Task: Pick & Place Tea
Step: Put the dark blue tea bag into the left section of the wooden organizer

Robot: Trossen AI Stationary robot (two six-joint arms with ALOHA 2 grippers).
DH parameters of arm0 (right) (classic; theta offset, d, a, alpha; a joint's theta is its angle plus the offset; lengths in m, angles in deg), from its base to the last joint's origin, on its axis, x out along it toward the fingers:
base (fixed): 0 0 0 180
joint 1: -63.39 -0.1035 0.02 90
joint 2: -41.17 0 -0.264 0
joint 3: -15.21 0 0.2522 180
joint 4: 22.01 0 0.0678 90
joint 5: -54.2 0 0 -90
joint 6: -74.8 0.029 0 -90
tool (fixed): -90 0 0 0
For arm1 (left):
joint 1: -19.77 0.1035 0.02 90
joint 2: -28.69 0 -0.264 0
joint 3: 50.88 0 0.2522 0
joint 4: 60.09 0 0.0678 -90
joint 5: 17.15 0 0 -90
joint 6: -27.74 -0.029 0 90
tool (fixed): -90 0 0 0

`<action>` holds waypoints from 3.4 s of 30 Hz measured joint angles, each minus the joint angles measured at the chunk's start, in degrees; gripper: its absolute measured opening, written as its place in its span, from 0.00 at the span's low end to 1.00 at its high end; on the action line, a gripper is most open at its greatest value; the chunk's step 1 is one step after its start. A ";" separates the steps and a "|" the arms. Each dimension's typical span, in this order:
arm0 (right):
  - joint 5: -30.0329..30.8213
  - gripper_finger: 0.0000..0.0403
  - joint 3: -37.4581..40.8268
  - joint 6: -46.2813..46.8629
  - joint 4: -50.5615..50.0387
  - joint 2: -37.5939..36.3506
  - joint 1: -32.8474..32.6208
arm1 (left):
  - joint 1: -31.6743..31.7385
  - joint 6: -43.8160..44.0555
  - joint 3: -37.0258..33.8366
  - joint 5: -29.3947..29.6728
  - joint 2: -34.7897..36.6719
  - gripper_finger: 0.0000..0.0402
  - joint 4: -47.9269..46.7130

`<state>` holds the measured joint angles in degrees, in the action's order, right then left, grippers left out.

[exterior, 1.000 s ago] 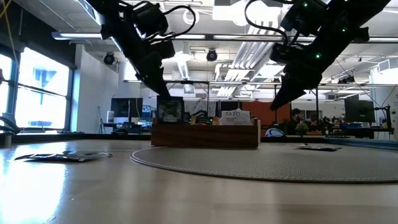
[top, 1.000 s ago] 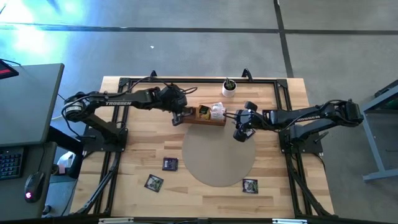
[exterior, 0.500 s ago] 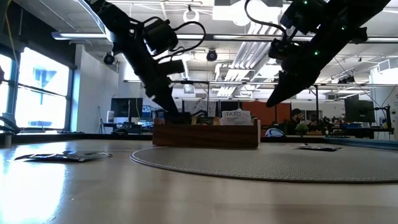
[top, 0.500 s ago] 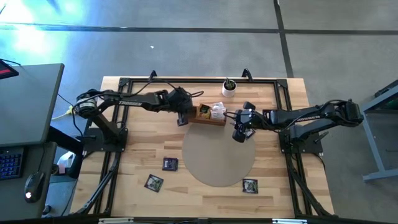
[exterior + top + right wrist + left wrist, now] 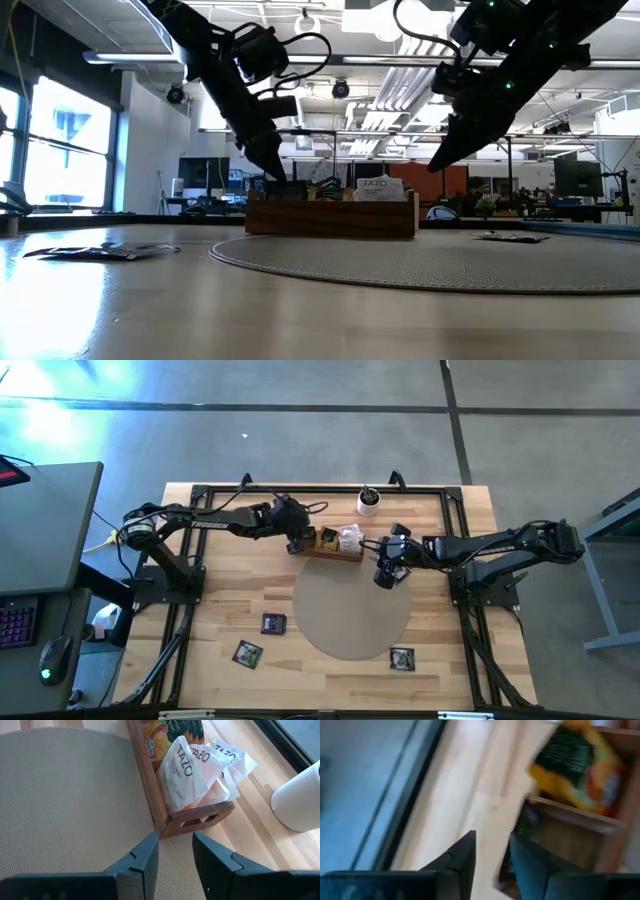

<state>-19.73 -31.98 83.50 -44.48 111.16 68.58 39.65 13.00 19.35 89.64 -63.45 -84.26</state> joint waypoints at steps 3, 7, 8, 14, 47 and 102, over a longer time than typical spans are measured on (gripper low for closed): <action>-0.08 0.29 0.00 0.43 0.00 0.00 0.00 | 0.00 2.57 1.33 4.40 0.00 0.33 -0.14; 0.01 0.29 0.00 1.38 0.00 0.00 0.00 | 0.00 5.93 4.80 1.68 0.00 0.34 -3.80; 0.00 0.29 0.00 1.40 0.00 0.00 0.00 | -0.14 7.13 5.89 0.52 0.00 0.34 -5.18; 0.03 0.29 0.00 3.81 0.00 0.00 0.02 | -2.00 12.78 13.52 -1.37 0.00 0.34 -18.77; -10.38 0.29 8.00 5.69 -8.66 -3.66 15.17 | -11.67 30.20 -13.11 -2.92 37.87 0.34 -22.12; -25.58 0.01 8.20 7.43 -1.33 -0.16 18.39 | -11.67 28.25 -13.07 -2.68 37.86 0.34 -22.32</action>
<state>-45.31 -23.78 90.94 -45.81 111.00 86.97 27.98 41.26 6.27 86.96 -25.60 -106.58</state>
